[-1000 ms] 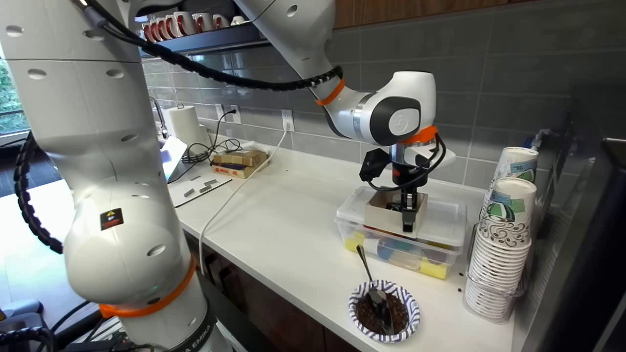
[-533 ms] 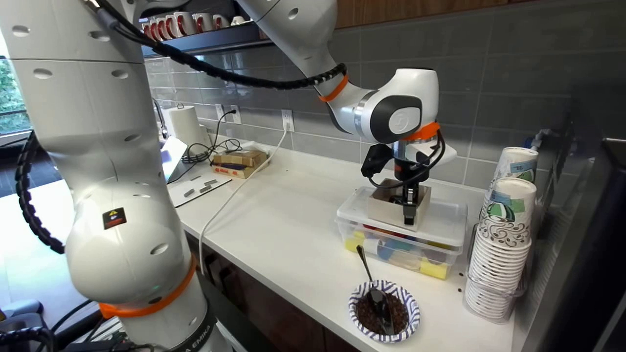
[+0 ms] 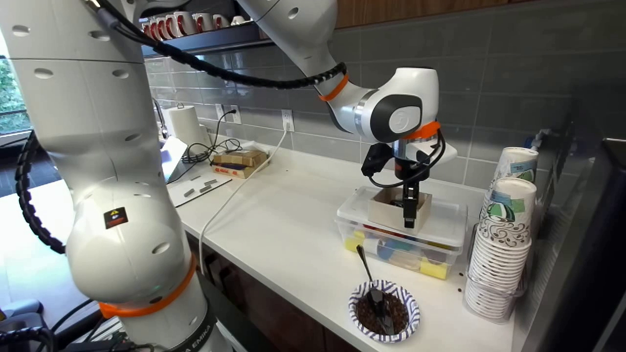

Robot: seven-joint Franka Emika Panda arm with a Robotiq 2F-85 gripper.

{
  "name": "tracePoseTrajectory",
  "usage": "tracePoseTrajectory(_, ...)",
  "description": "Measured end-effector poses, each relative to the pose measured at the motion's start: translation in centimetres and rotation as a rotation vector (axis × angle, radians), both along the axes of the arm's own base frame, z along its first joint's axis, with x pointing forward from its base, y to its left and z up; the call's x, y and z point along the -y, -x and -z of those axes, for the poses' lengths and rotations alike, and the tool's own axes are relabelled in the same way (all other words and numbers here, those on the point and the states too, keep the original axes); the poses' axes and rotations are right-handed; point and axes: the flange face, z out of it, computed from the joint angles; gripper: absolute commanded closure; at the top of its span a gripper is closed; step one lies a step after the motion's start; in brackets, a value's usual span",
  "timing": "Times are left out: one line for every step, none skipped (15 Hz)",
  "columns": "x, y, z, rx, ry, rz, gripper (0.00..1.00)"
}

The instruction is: Put the wooden box on top of the clear container.

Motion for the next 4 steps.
tracePoseTrajectory(-0.04, -0.05, -0.04, 0.001, 0.0, -0.001, 0.0)
tracePoseTrajectory(-0.09, -0.1, -0.07, 0.002, 0.001, -0.002, 0.0)
tracePoseTrajectory(-0.14, -0.15, -0.12, 0.003, 0.001, -0.004, 0.0)
tracePoseTrajectory(-0.18, -0.21, -0.16, 0.004, 0.001, -0.005, 0.0)
